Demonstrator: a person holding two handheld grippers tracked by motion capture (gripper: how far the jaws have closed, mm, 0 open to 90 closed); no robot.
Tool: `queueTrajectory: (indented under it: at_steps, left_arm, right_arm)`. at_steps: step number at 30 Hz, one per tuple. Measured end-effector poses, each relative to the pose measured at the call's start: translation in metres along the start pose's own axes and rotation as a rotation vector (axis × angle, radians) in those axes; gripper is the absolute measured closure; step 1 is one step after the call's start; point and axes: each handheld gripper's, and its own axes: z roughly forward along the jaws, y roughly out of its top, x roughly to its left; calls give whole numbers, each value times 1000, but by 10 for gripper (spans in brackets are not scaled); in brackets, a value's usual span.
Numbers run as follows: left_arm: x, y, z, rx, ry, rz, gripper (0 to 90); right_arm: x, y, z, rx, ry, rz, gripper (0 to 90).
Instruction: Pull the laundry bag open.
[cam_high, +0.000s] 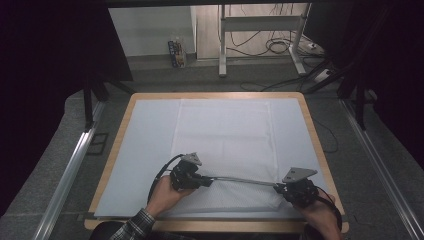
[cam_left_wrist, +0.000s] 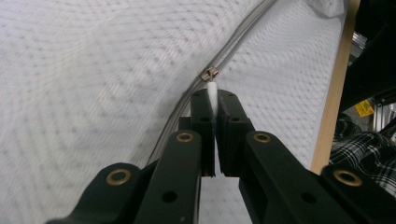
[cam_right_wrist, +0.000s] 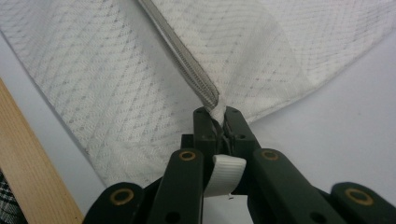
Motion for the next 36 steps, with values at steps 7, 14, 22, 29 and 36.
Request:
queueTrajectory:
  at_steps: [7,14,22,29,36]
  left_arm:
    - [2,-5,-6,-5,4,-14,878]
    - [6,-12,-16,-16,17,-34,878]
    - [8,-17,-22,-17,33,-44,878]
    - [10,-24,-31,-23,48,-60,878]
    - [9,-32,-36,-20,71,-65,878]
  right_arm:
    - [-1,0,0,-1,0,1,852]
    - [-1,0,0,2,0,2,852]
    - [-1,-1,0,2,0,4,851]
    - [-1,-1,0,3,-1,4,851]
    - [-1,0,0,-3,4,7,852]
